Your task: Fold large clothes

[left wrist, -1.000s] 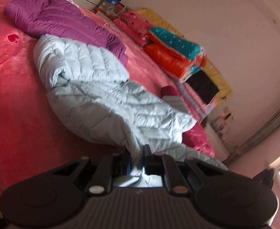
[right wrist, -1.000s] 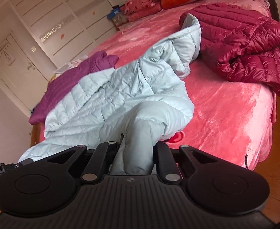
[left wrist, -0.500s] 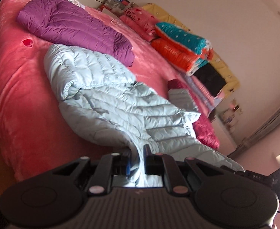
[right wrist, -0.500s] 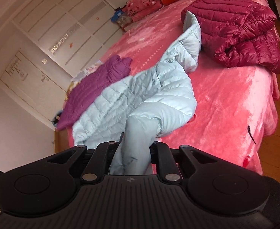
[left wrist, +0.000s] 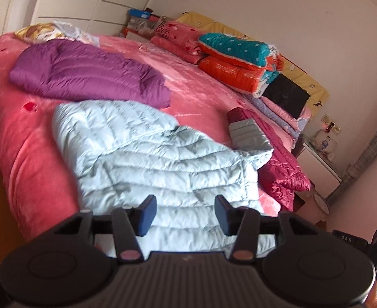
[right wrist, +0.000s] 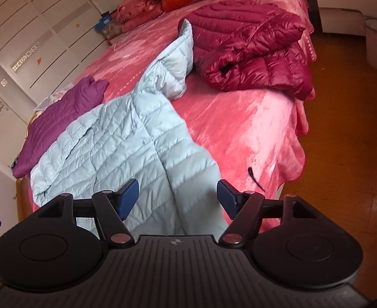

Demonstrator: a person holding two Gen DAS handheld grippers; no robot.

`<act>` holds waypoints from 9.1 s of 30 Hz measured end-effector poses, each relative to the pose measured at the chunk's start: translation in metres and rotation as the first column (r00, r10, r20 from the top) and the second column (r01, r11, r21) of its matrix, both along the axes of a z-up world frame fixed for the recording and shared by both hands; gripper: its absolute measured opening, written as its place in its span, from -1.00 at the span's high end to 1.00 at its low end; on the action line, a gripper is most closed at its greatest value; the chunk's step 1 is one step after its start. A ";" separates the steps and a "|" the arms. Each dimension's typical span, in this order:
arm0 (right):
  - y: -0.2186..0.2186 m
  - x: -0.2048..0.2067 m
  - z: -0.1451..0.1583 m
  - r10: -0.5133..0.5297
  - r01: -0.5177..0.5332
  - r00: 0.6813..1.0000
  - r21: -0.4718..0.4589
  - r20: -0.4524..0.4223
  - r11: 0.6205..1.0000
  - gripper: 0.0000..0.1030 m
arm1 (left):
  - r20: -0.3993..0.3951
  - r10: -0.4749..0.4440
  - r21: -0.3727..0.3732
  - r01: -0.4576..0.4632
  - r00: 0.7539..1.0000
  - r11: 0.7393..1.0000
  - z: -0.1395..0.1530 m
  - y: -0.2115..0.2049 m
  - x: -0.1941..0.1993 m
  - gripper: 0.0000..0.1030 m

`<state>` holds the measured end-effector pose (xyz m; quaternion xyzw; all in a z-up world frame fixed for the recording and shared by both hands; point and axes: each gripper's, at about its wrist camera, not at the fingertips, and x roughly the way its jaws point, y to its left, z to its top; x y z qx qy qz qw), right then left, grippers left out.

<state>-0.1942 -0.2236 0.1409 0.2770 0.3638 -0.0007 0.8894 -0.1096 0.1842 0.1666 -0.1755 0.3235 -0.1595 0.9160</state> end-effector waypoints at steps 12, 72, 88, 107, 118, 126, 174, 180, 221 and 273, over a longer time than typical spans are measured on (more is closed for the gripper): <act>-0.016 0.037 0.002 -0.076 0.077 0.996 -0.017 0.053 0.997 -0.97 | 0.010 -0.086 0.101 0.085 0.996 0.991 -0.027 -0.080 0.077 -0.10; -0.043 0.293 0.029 -0.365 0.496 0.843 -0.312 0.395 0.810 0.82 | 0.012 -0.143 0.138 0.140 0.990 0.981 -0.144 -0.082 0.218 -0.55; -0.089 0.240 -0.060 -0.566 0.592 0.806 -0.247 0.174 0.767 0.52 | 0.010 -0.186 0.136 0.183 0.982 0.974 -0.146 -0.089 0.217 -0.58; 0.051 0.269 0.036 -0.099 0.332 0.885 -0.467 0.455 0.819 0.46 | 0.159 -0.004 -0.026 0.008 0.987 1.000 -0.110 -0.022 0.207 -0.57; 0.220 0.252 -0.002 0.372 -0.168 0.863 -0.501 0.341 0.849 0.46 | 0.145 0.199 -0.083 -0.189 0.969 0.979 -0.106 0.034 0.209 -0.57; 0.297 0.216 -0.058 0.551 -0.371 0.818 -0.580 0.165 0.725 0.44 | 0.097 0.313 -0.178 -0.293 0.945 0.939 -0.106 0.073 0.206 -0.57; 0.284 0.169 -0.074 0.716 -0.527 0.696 -0.639 0.054 0.561 0.24 | 0.198 0.063 0.267 -0.115 0.978 0.957 -0.111 0.002 0.216 -0.58; 0.262 0.161 -0.059 0.708 -0.525 0.695 -0.583 0.128 0.621 -0.85 | 0.193 0.027 0.341 -0.093 0.981 0.936 -0.117 -0.012 0.220 -0.58; 0.215 0.233 -0.082 0.491 -0.449 0.868 -0.310 0.070 0.838 -1.00 | -0.002 0.097 0.600 -0.076 0.995 0.796 -0.121 -0.078 0.286 0.65; 0.135 0.231 -0.053 0.364 -0.409 0.887 0.118 0.285 0.905 -1.00 | -0.067 0.069 -0.257 -0.084 0.995 0.963 -0.020 -0.057 0.225 0.85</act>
